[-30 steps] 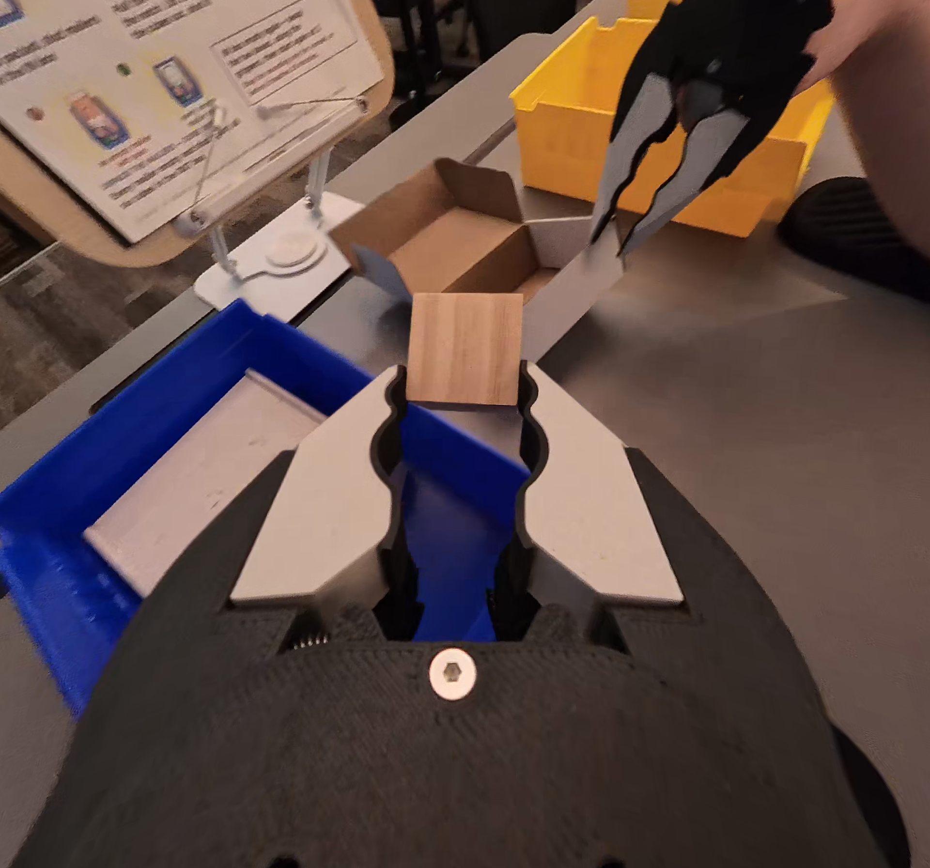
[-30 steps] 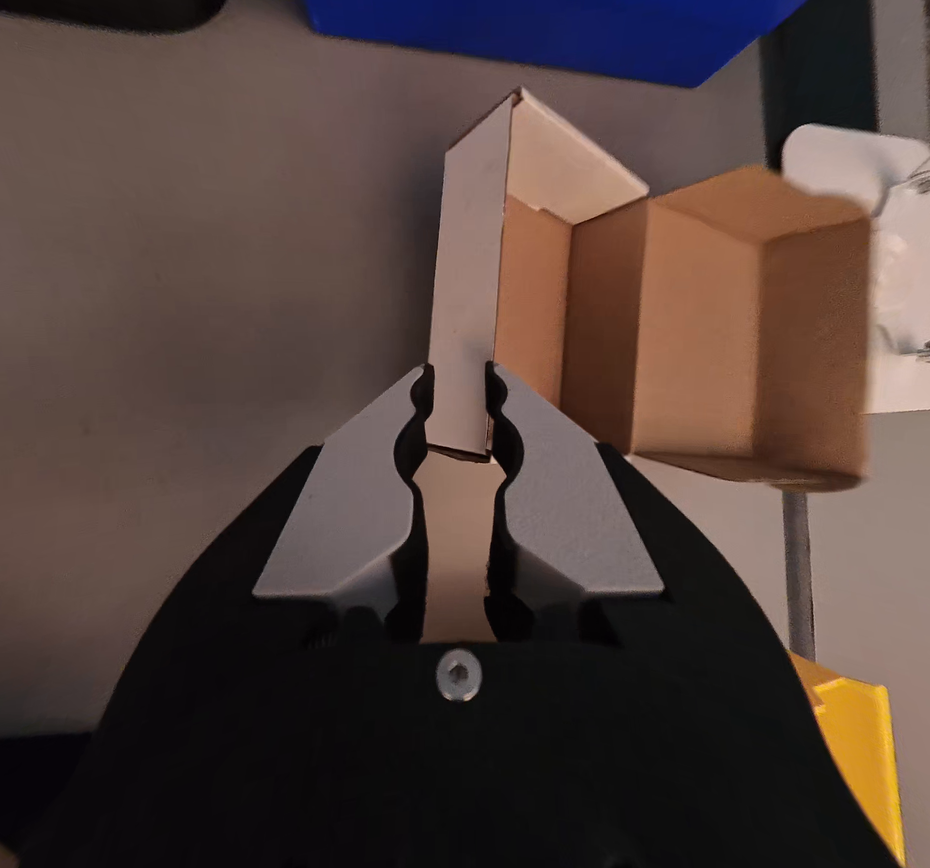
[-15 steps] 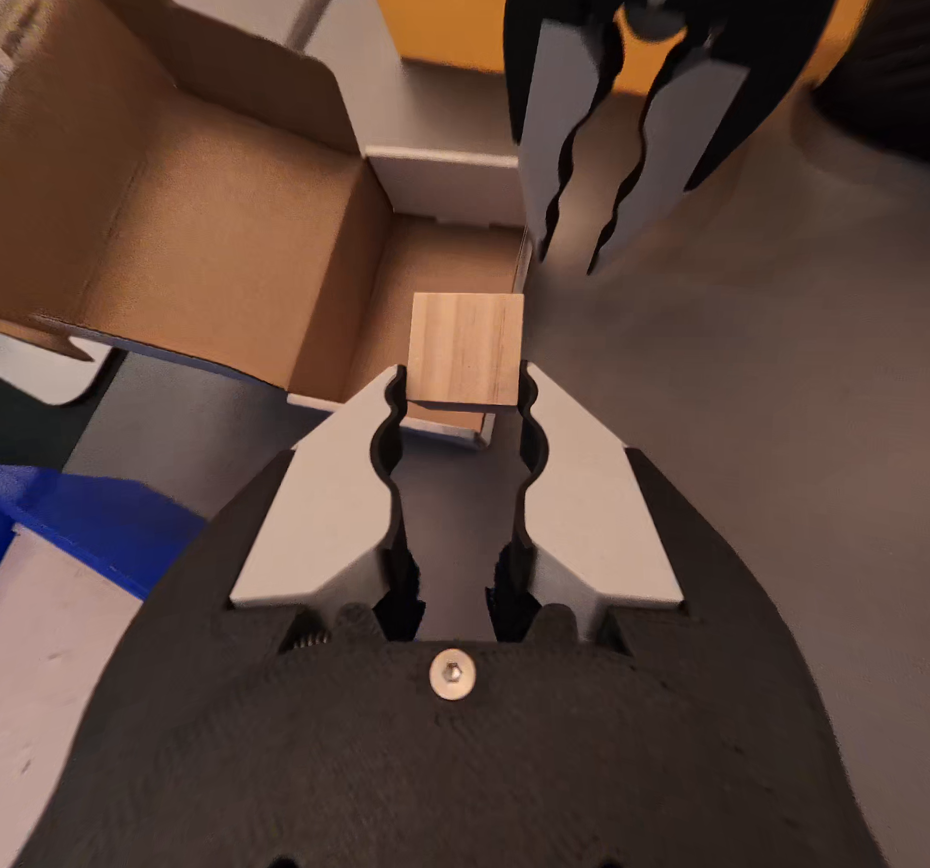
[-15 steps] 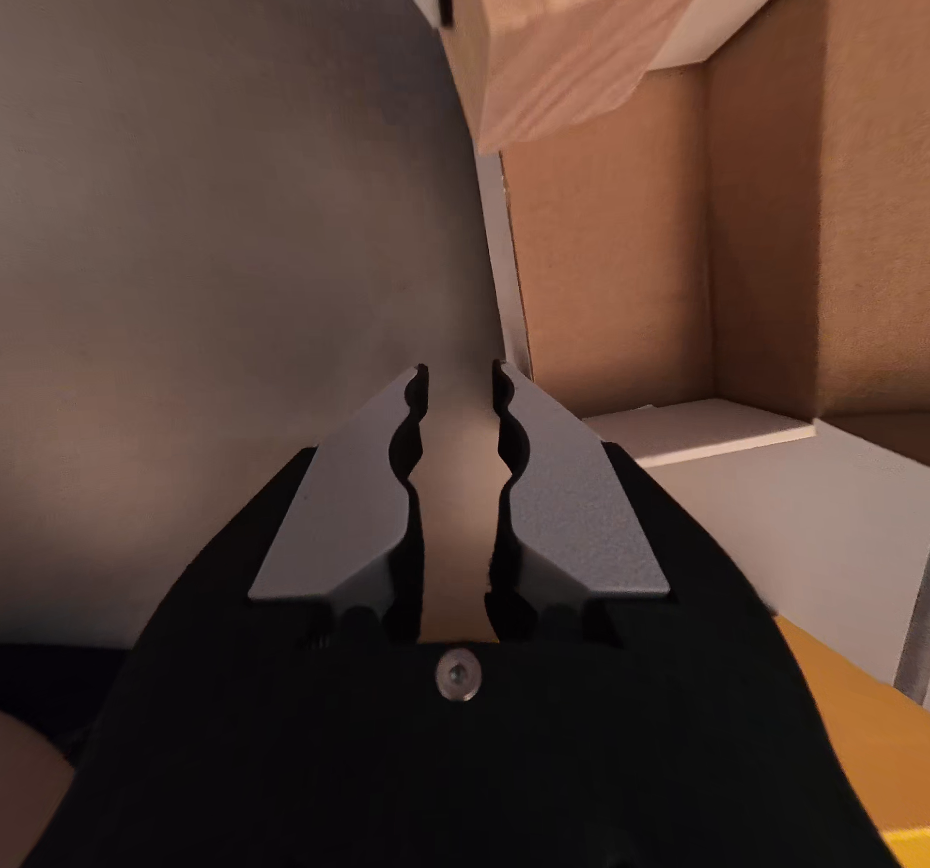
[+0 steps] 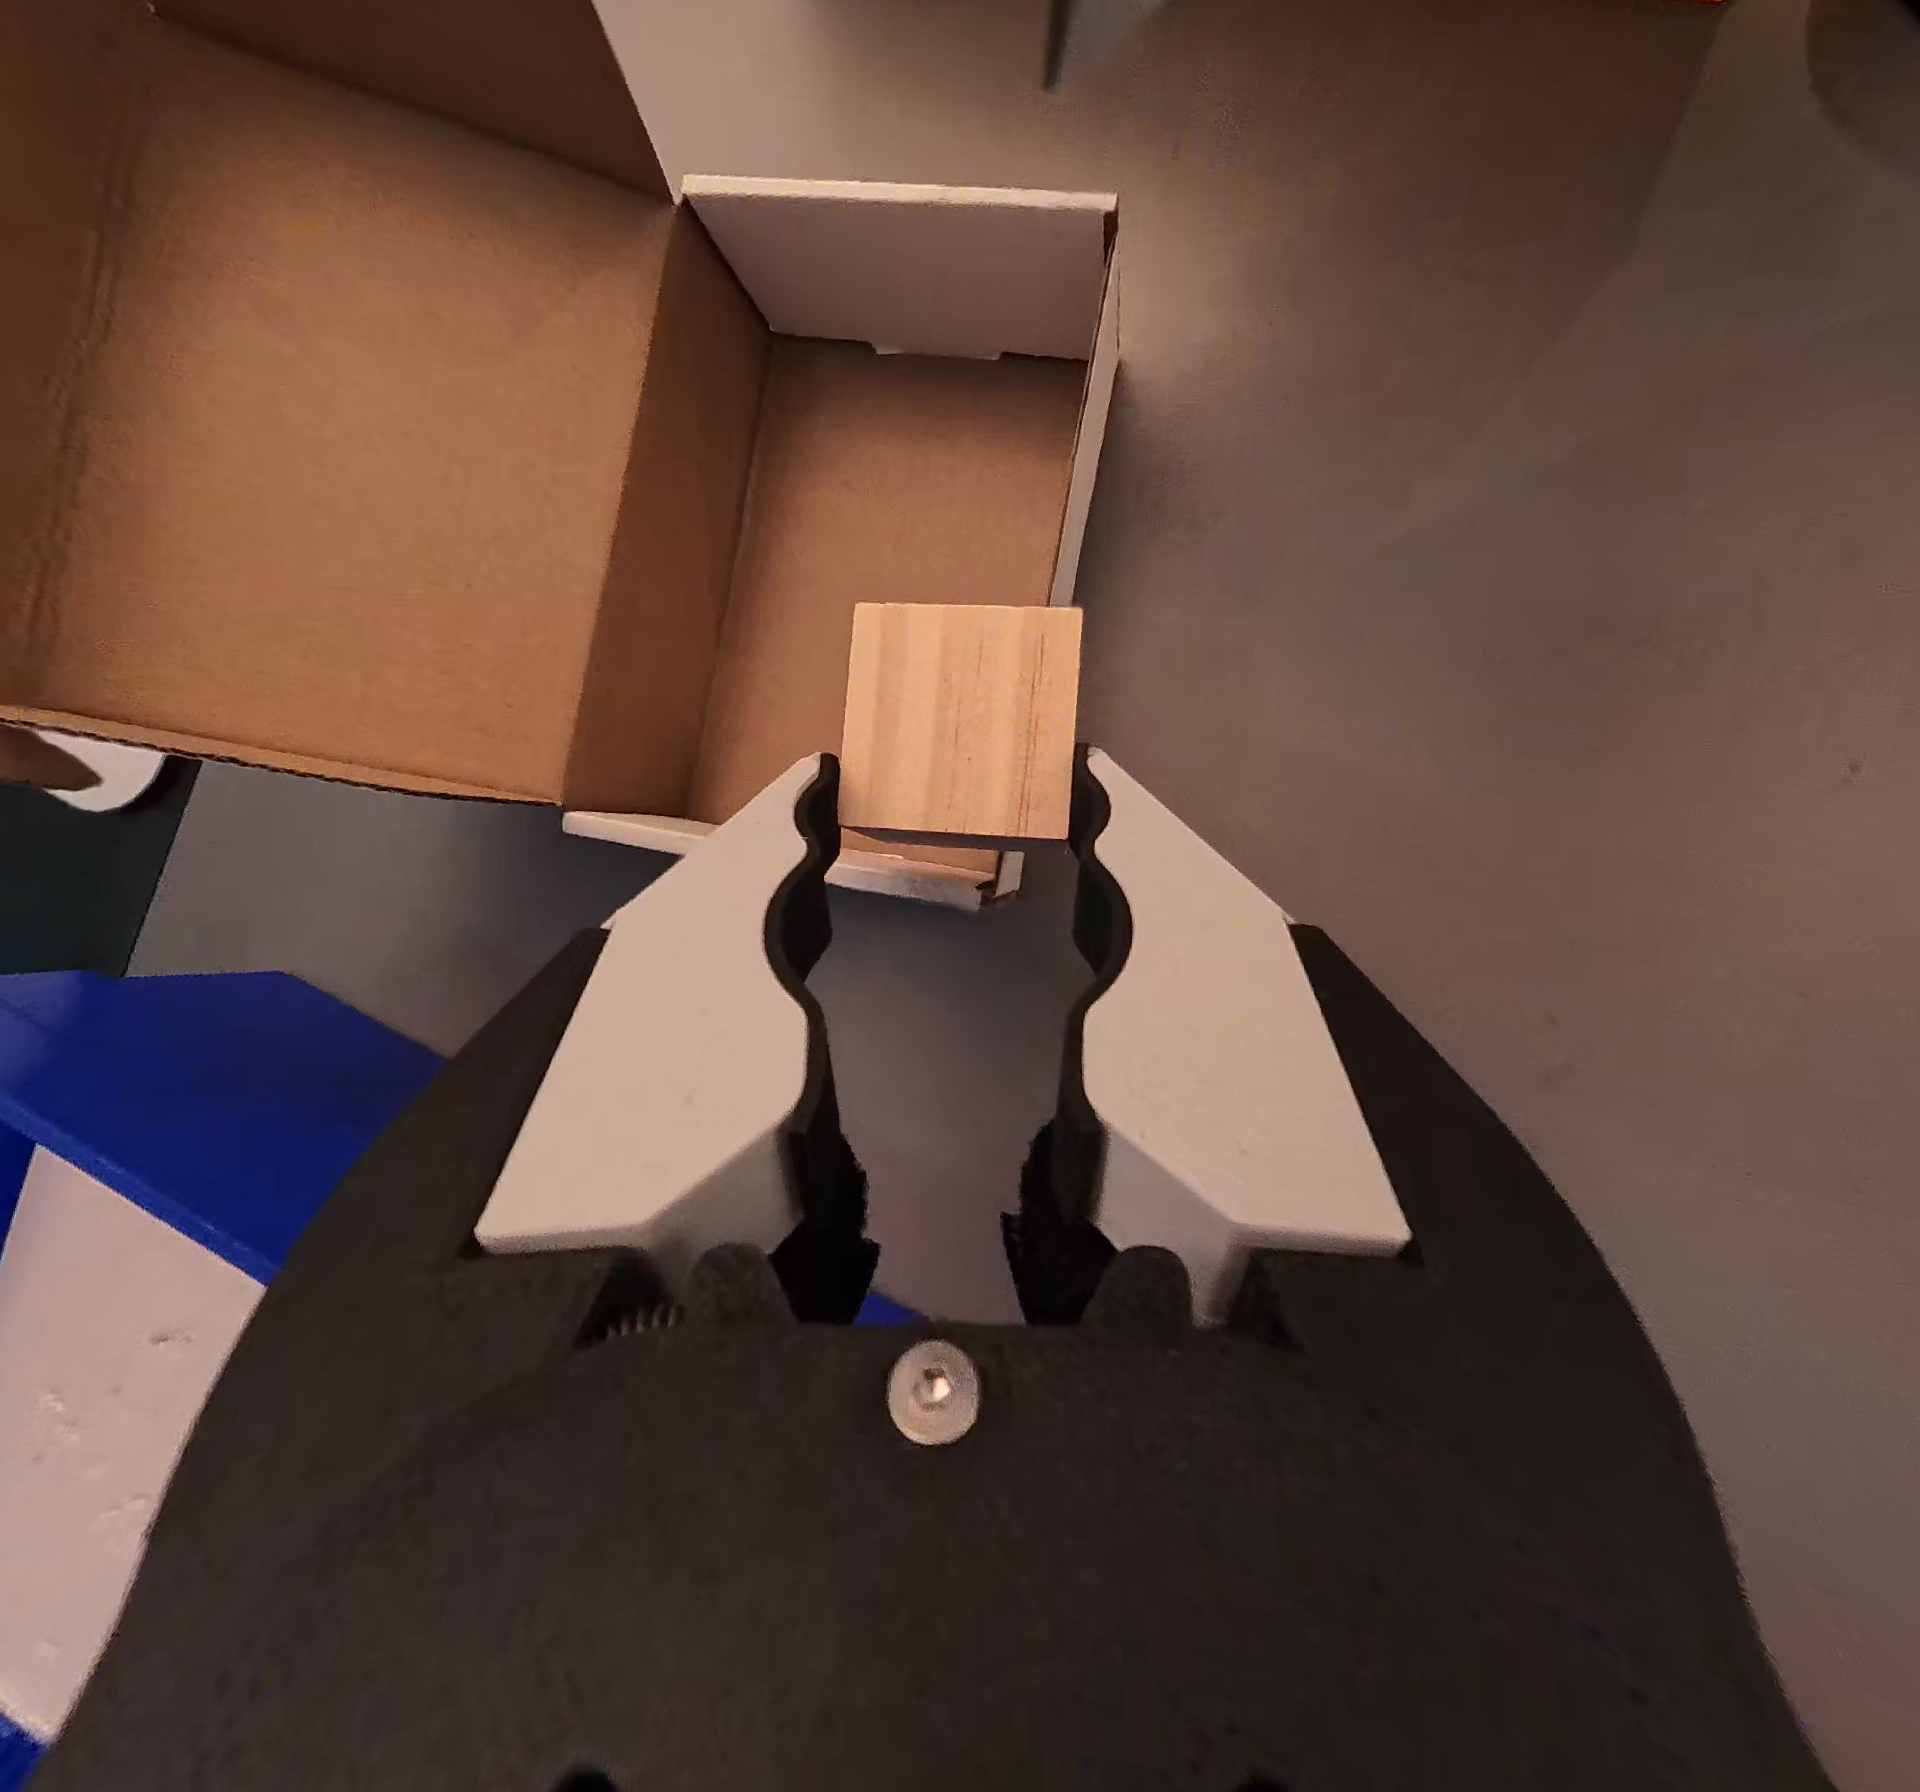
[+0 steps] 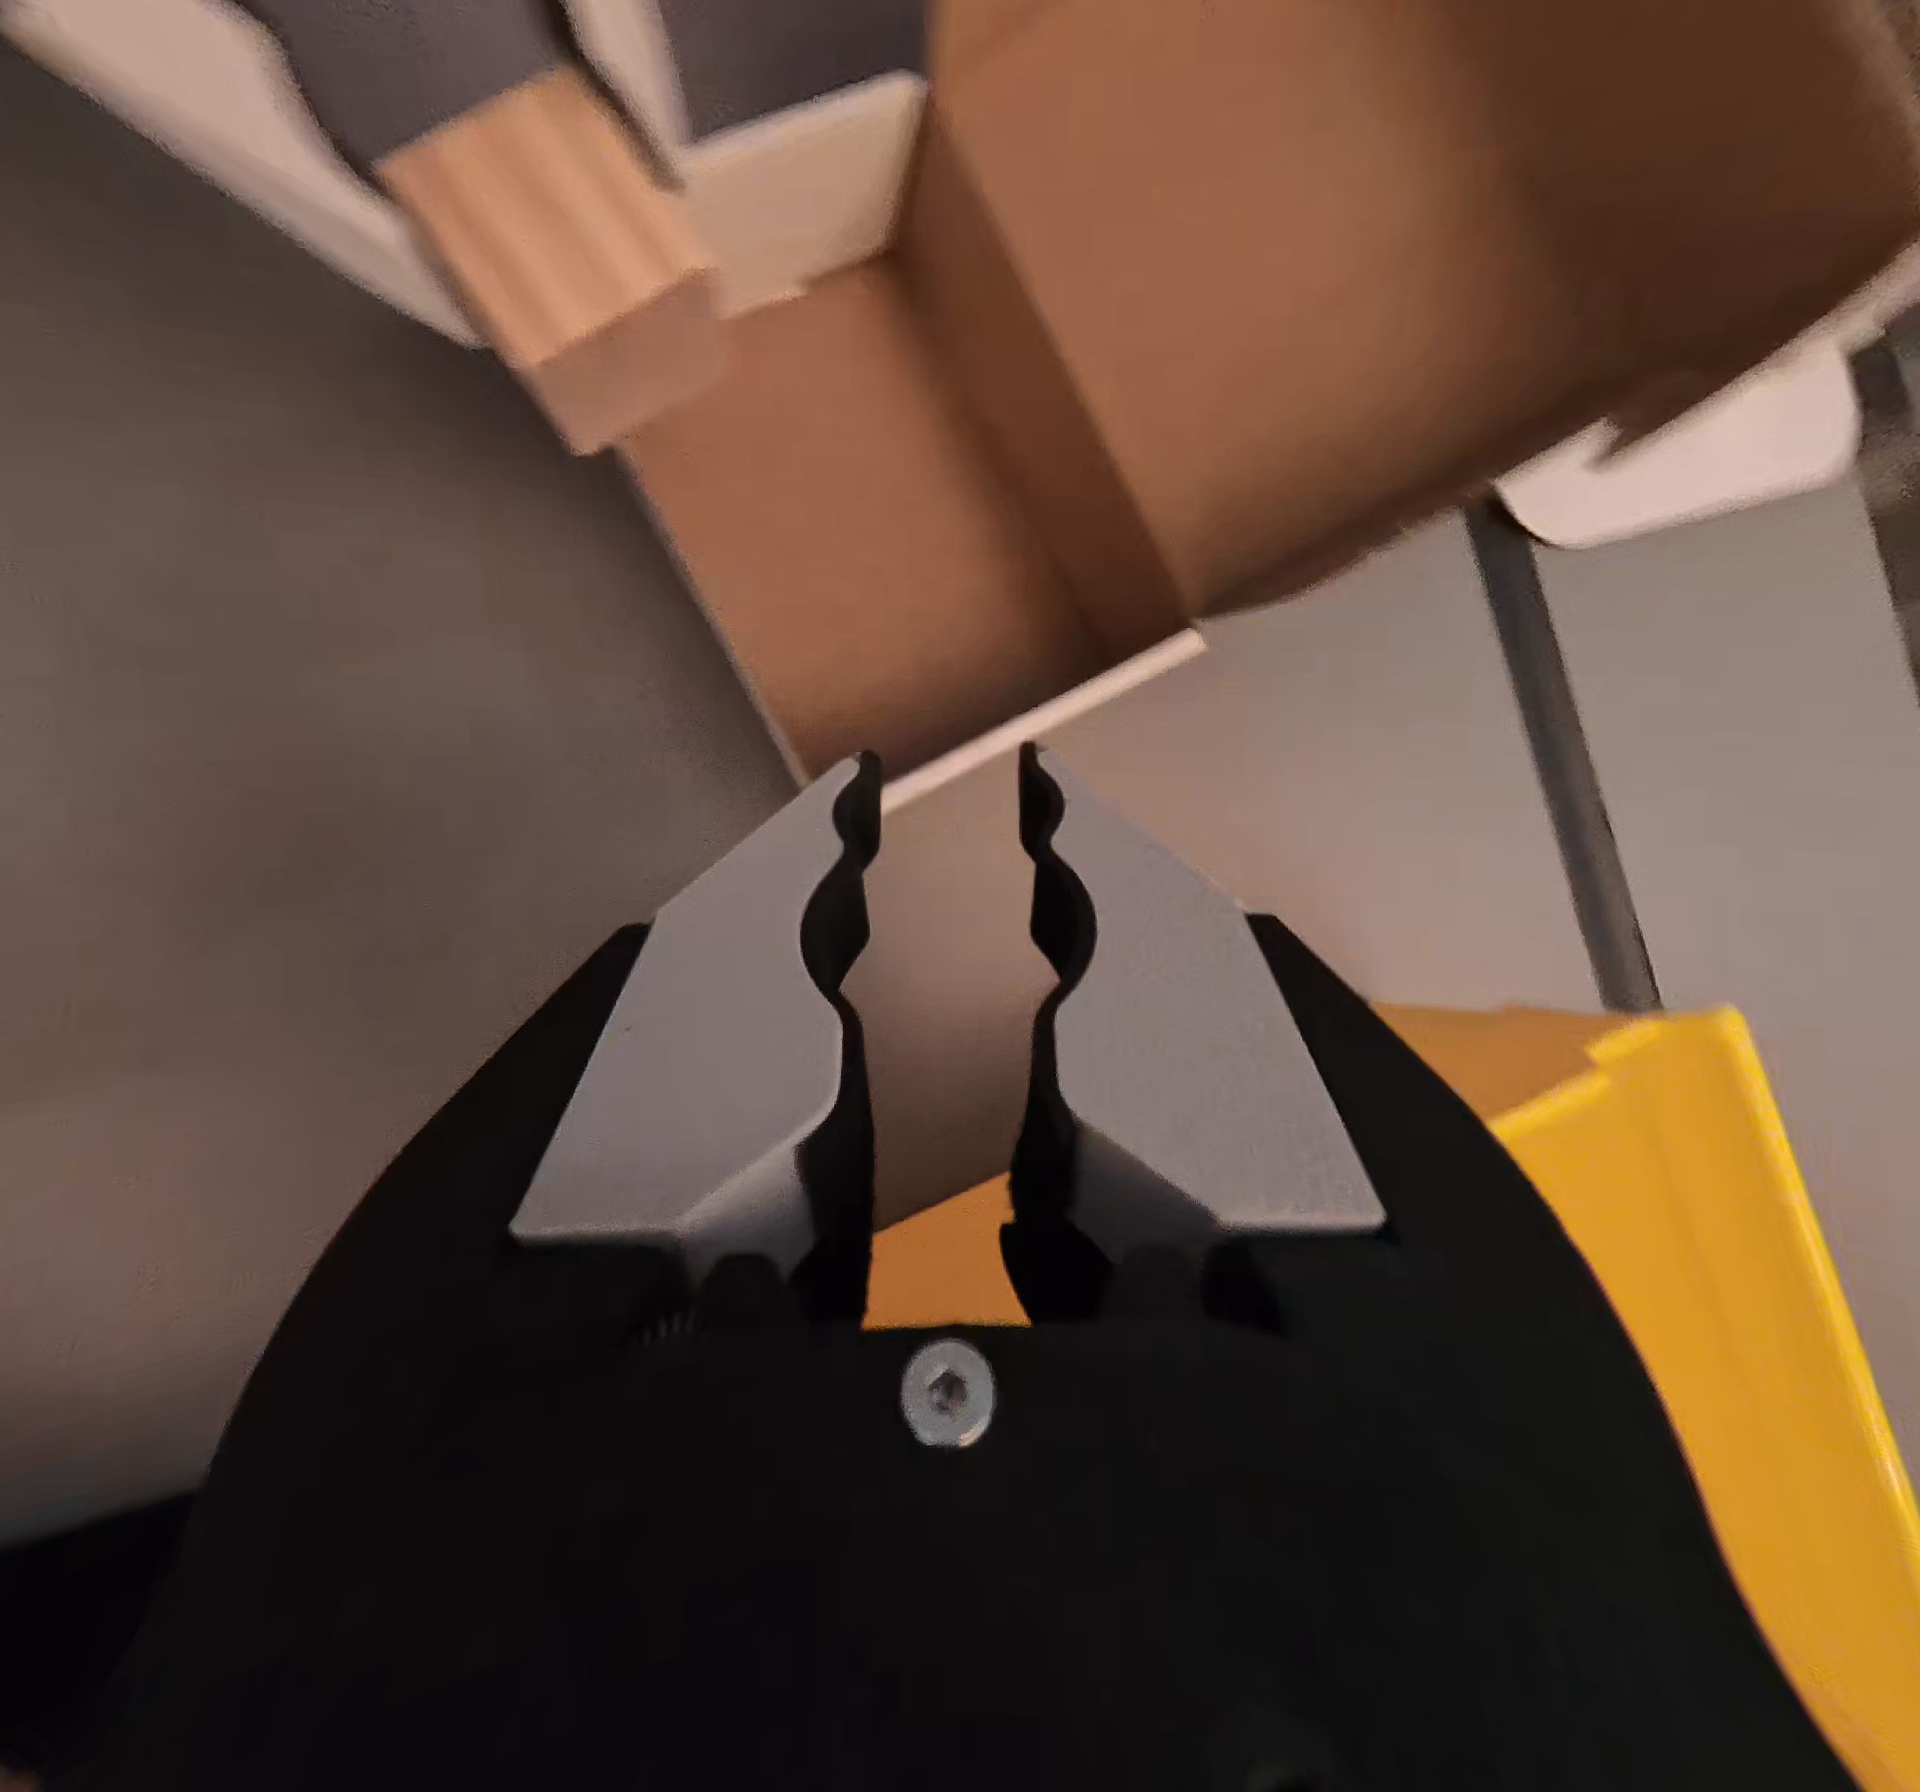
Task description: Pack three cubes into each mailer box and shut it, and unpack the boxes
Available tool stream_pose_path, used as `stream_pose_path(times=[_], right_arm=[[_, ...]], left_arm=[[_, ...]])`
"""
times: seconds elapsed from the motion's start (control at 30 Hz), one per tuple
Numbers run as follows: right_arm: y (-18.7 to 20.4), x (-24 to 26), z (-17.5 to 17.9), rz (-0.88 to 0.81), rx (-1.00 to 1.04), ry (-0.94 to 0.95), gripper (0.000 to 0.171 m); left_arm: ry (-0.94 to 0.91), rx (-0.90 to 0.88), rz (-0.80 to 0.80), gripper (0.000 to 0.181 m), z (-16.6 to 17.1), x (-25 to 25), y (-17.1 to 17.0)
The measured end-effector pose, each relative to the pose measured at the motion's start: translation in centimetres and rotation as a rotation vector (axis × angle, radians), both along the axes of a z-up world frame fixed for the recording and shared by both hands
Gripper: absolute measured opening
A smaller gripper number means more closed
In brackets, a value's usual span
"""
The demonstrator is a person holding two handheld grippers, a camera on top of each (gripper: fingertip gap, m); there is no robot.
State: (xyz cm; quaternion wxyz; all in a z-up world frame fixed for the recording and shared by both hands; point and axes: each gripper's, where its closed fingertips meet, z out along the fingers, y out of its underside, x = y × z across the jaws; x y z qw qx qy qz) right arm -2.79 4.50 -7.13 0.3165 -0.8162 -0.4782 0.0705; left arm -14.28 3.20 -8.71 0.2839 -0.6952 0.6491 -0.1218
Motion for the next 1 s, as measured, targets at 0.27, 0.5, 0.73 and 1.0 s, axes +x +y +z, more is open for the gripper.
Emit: stream_pose_path(times=[0.27,0.5,0.73,1.0], right_arm=[[0.4,-0.1,-3.0,-0.188,-0.229,-0.004,0.03],[-0.9,-0.5,-4.7,-0.204,-0.356,-0.03,0.024],[-1.7,-1.5,-4.7,-0.229,-0.487,0.082,0.025],[-1.2,-1.2,-5.0,-0.297,-0.517,0.113,0.024]], left_arm=[[0.015,-0.001,0.015,0.043,0.5,0.2,0.3],[-0.05,-0.039,0.069,0.043,2.0,1.2,1.6],[0.05,-0.045,0.034,0.043,0.1,3.6,2.7],[0.166,-0.007,-0.038,0.043,-2.6,6.1,3.0]])
